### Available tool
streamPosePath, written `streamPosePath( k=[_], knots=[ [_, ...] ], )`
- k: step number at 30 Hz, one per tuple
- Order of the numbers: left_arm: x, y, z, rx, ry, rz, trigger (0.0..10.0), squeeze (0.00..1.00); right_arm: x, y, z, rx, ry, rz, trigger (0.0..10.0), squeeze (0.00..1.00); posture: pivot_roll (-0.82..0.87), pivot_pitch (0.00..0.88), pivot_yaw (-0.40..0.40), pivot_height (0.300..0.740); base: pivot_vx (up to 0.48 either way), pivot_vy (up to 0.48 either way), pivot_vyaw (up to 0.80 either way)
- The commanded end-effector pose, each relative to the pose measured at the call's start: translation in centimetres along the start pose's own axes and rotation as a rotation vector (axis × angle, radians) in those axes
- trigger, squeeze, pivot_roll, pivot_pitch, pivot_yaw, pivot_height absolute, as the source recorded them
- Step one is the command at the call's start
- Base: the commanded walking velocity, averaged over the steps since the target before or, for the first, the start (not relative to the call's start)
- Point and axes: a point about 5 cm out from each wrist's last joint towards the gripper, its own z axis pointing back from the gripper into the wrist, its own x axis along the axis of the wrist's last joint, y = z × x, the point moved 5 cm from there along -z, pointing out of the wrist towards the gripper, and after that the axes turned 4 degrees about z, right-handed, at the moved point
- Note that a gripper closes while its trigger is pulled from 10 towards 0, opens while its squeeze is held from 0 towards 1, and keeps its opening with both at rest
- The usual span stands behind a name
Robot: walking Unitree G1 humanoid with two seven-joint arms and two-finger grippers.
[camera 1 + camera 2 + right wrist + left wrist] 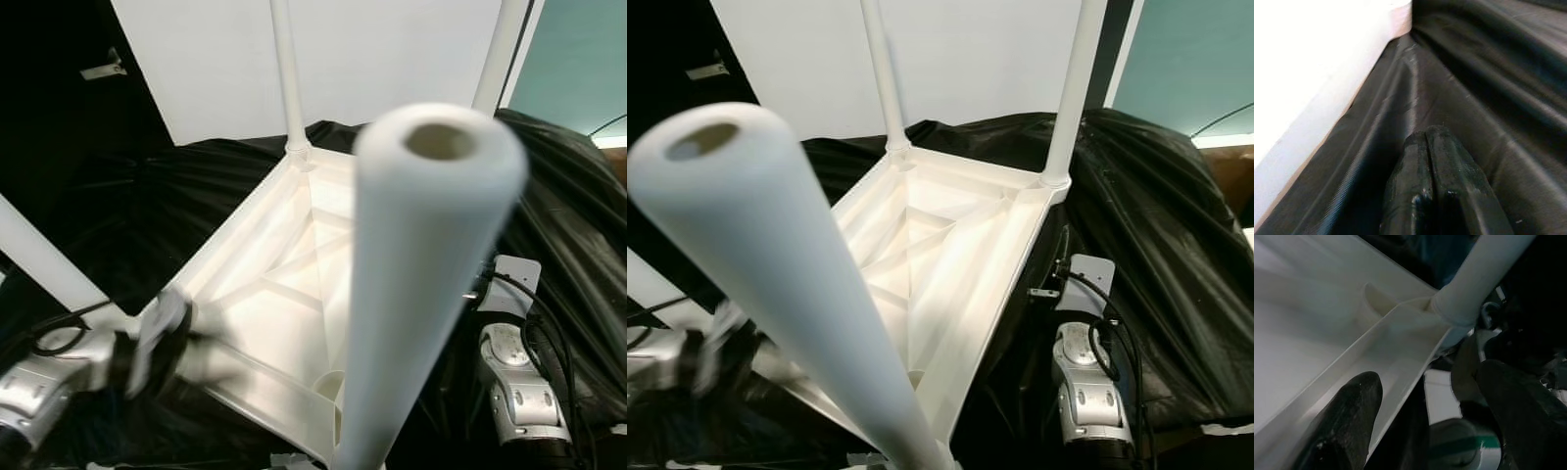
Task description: Building children table
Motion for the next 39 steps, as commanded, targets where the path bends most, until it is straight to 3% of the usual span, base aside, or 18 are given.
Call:
streamPosePath(
  k=[1,8,10,12,13,16,26,39],
  knots=[
    [0.0,-0.3,0.4,-0.021,0.015,-0.007,10.0,0.00,-0.5,0.2,0.0,0.007,0.021,0.005,10.0,0.00,-0.05,0.000,0.047,0.740,0.000,0.000,0.00],
    [-0.4,-0.9,-0.3,-0.052,0.026,-0.023,10.0,0.00,-0.6,0.3,0.0,0.010,0.025,0.006,10.0,0.00,-0.05,0.000,0.050,0.740,0.000,0.000,0.00],
    [-0.1,-0.3,-0.8,-0.029,0.006,-0.062,10.0,0.00,-0.6,0.3,0.0,0.011,0.026,0.005,10.0,0.00,-0.05,0.000,0.050,0.740,0.000,0.000,0.00],
    [0.3,1.7,-1.4,0.035,-0.016,-0.189,10.0,0.00,-0.6,0.4,0.0,0.012,0.028,0.004,10.0,0.00,-0.06,0.000,0.051,0.740,0.000,0.000,0.00],
    [0.3,1.7,-1.4,0.035,-0.016,-0.189,10.0,0.00,-0.6,0.4,0.0,0.012,0.028,0.004,10.0,0.00,-0.06,0.000,0.051,0.740,0.000,0.000,0.00],
    [-1.1,3.0,-1.8,0.060,0.045,-0.270,10.0,0.00,-0.6,0.3,0.0,0.008,0.029,0.000,10.0,0.00,-0.06,0.000,0.054,0.740,0.000,0.000,0.00],
    [-2.8,3.2,-1.5,0.055,0.140,-0.258,10.0,0.00,-0.6,0.1,0.0,0.002,0.032,-0.013,10.0,0.00,-0.07,0.000,0.052,0.740,0.000,0.000,0.00],
    [-1.2,1.3,-0.1,0.014,0.052,-0.168,10.0,0.00,-0.9,0.1,0.1,0.008,0.044,-0.010,10.0,0.00,-0.05,0.000,0.045,0.740,0.000,0.000,0.00]
  ],
)
